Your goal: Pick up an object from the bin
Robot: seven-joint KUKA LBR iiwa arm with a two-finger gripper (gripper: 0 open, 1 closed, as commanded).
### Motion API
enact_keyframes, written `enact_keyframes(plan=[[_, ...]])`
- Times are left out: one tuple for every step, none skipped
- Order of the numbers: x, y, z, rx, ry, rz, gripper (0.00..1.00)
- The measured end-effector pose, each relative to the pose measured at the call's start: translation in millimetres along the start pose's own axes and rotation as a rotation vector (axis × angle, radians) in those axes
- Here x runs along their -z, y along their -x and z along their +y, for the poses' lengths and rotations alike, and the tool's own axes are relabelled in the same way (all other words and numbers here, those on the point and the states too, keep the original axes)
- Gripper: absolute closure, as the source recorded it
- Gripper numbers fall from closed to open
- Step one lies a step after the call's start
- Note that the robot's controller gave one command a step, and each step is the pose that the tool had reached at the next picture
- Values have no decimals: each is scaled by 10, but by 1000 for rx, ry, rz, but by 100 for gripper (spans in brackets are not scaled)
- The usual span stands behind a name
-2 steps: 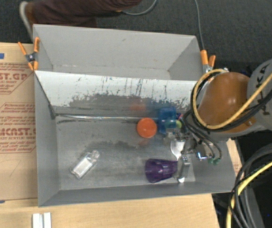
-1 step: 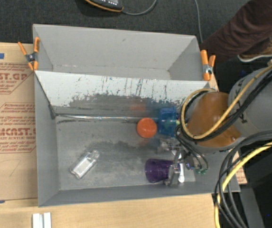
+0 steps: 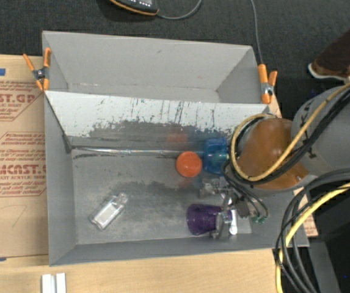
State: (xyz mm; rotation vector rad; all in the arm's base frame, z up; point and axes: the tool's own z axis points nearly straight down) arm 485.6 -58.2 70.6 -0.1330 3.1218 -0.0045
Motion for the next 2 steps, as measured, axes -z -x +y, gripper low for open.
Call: enact_keyframes(plan=[[-21,-5,-54,-70,3,3,100],[-21,-5,-54,-71,3,3,100]])
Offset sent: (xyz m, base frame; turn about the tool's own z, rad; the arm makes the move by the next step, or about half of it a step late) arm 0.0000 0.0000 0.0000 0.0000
